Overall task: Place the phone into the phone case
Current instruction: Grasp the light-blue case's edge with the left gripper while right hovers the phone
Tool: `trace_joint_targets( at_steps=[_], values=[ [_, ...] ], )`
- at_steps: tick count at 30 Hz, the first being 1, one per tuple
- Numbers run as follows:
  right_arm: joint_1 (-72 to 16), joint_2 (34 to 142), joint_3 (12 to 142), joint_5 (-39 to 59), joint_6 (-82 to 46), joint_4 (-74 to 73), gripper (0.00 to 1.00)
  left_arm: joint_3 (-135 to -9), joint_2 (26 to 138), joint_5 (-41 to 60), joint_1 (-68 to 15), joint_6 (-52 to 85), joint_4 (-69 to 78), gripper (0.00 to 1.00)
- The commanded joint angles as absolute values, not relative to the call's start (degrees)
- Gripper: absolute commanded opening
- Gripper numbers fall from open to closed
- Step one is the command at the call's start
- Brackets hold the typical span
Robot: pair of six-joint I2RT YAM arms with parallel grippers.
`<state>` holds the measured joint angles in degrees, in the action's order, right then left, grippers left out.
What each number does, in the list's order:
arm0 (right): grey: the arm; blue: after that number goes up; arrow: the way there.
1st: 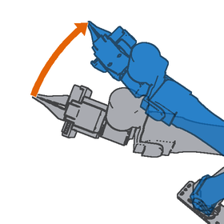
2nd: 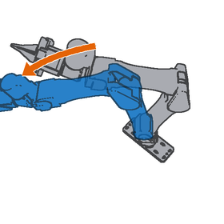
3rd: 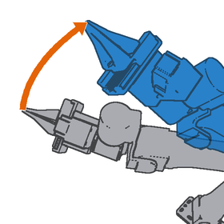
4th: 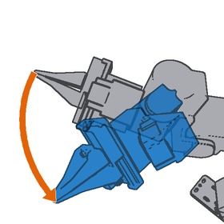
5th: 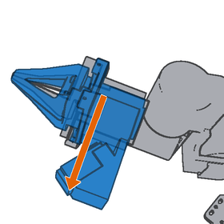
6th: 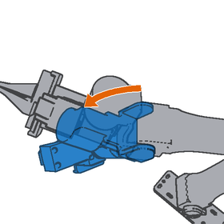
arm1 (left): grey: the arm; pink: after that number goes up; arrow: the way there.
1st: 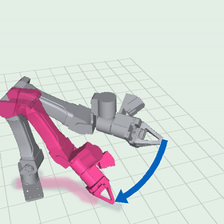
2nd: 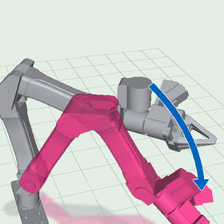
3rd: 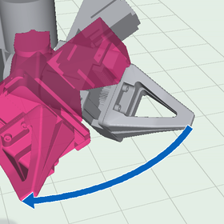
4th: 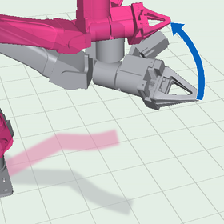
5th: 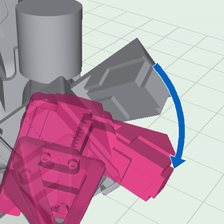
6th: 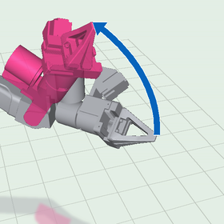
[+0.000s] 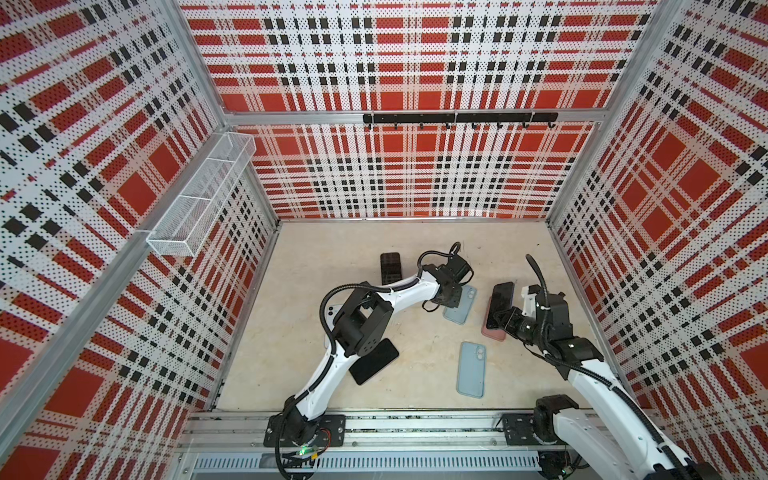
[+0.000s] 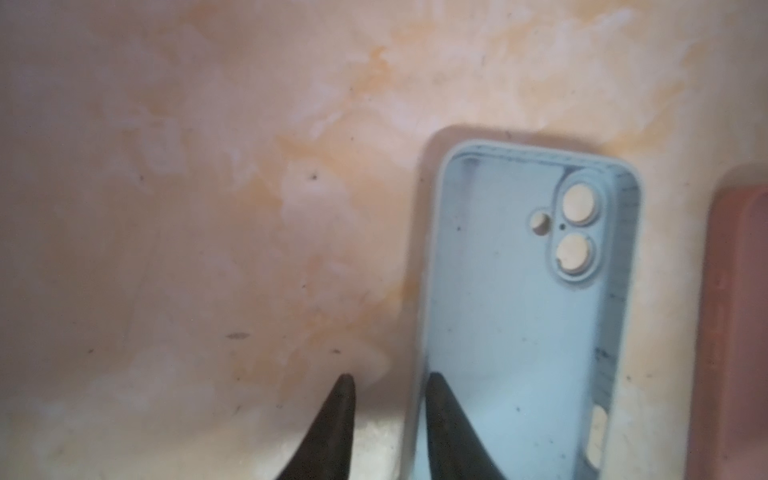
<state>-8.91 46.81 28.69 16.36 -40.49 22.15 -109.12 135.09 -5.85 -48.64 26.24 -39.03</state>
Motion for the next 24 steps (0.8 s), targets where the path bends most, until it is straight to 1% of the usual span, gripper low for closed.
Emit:
trace_joint_targets(
  at_steps=[1,5,8,11,14,18,23,24],
  values=[
    [-8.53,46.64,29.02,17.28,-40.13,15.54,0.0,-110.04,136.73,-8.84,-48.1,25.64,-41.31,0.21],
    [-8.48,48.17,29.52,18.05,-39.93,14.21,0.0,-109.25,135.9,-10.19,-47.14,26.65,-41.57,0.11],
    [-8.41,49.84,29.95,19.16,-40.09,12.74,0.0,-106.45,133.12,-11.36,-45.97,29.5,-41.48,0.05],
    [-8.44,52.31,30.07,22.28,-40.6,9.66,0.0,-101.3,129.06,-12.09,-44.22,32.61,-40.44,0.03],
    [-8.48,55.11,30.1,26.13,-41.3,6.59,0.0,-95.98,125.62,-12.84,-42.75,35.01,-38.31,0.02],
    [-8.82,58.3,29.95,30.27,-42.65,2.42,0.0,-92.68,123.59,-14.24,-41.66,35.72,-37.79,0.03],
    [-13.43,62.03,31.64,29.33,-43.12,0.75,0.0,-90.78,123.15,-12.01,-40.15,37.02,-36.7,0.09],
    [-14.41,63.1,32.04,29.01,-43.61,0.17,0.0,-90.28,122.81,-11.25,-39.86,37.28,-36.19,0.12]
  ],
)
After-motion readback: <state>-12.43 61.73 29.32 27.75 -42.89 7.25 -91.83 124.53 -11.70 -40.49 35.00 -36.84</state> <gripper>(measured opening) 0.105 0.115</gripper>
